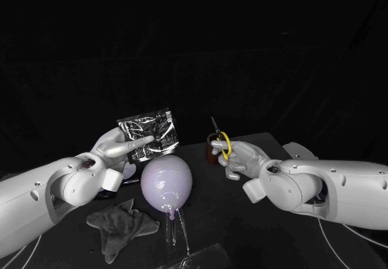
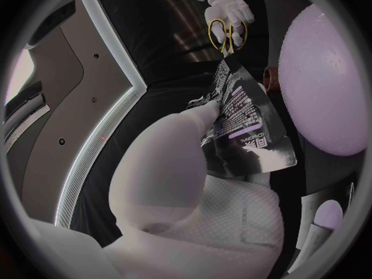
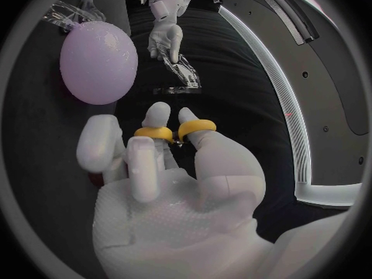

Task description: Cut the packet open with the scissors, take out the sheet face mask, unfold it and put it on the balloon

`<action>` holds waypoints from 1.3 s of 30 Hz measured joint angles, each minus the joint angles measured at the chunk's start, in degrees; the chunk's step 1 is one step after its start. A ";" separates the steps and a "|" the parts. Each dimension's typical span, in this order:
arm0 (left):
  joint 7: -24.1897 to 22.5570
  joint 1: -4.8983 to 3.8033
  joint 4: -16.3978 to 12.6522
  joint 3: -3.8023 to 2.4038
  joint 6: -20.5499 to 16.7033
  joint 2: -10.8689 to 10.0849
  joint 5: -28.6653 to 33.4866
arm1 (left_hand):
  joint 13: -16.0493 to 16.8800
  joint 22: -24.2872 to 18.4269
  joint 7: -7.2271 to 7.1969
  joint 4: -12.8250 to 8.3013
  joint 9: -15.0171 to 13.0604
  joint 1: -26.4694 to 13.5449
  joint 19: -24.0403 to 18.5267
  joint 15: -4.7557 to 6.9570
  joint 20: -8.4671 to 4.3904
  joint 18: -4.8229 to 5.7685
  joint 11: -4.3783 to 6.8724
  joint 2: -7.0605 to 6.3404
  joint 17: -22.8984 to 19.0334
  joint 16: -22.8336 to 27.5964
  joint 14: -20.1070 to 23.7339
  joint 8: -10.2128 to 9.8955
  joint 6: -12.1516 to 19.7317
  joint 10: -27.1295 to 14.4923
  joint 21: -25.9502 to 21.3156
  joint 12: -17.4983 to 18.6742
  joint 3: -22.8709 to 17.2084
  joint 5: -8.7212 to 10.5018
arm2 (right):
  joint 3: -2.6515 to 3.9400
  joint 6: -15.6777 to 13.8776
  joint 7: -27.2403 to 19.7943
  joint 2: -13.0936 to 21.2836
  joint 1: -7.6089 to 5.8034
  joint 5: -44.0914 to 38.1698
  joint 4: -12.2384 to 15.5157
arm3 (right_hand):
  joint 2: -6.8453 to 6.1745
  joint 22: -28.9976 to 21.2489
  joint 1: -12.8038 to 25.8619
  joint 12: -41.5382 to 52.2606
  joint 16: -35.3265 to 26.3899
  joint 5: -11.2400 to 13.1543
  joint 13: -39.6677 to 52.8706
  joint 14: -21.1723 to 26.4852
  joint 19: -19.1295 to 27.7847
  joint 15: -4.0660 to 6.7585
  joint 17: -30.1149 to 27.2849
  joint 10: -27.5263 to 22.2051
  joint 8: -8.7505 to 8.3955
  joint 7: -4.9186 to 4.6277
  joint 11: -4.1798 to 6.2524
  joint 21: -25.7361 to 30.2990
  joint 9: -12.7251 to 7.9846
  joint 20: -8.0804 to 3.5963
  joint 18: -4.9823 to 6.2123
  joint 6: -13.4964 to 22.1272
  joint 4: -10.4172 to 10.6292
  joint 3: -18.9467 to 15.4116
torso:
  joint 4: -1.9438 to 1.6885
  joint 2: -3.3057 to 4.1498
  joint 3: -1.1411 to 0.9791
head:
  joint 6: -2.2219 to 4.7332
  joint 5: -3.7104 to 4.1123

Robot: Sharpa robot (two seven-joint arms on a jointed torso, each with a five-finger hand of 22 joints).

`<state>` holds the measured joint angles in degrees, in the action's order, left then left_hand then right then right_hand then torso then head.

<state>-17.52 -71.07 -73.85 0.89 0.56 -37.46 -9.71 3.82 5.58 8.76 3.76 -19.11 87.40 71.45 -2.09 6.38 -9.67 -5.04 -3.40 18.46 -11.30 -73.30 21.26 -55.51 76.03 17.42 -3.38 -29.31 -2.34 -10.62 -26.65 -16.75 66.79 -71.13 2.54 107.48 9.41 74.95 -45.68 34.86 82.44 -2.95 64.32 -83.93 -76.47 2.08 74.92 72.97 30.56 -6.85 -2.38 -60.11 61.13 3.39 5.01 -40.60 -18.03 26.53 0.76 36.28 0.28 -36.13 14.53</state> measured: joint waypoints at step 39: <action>0.30 -0.01 0.31 0.02 -0.22 -0.33 0.40 | 0.00 0.01 0.14 0.01 -0.14 0.00 0.00 -0.01 0.00 0.40 -0.06 0.00 0.06 0.00 0.01 0.15 0.27 -0.06 0.00 0.10 0.01 -0.08 | 0.02 -3.51 -0.11 -0.11 -0.03 -5.54 -0.88 | -13.94 0.00 -14.03 -2.68 7.36 -0.15 -3.30 -0.24 -7.16 4.21 0.15 2.05 14.67 1.29 -0.05 -16.75 7.23 -4.88 -1.44 -15.44 10.47 2.28 | -0.01 -0.01 -0.01 | 0.00 -0.12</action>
<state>-17.23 -71.08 -73.54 0.91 0.33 -37.78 -9.31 3.82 5.59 8.90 3.77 -19.25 87.40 71.45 -2.10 6.39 -9.27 -5.10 -3.40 18.52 -11.30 -73.29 21.41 -55.23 75.97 17.42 -3.28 -29.30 -2.42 -10.60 -30.16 -16.85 66.68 -71.16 -3.00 106.60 -4.53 74.95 -59.71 32.18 89.81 -3.10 61.02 -84.17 -83.62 6.29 75.08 75.02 45.23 -5.56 -2.44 -76.86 68.36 -1.49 3.58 -56.04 -7.56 28.81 0.75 36.28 0.27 -36.13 14.41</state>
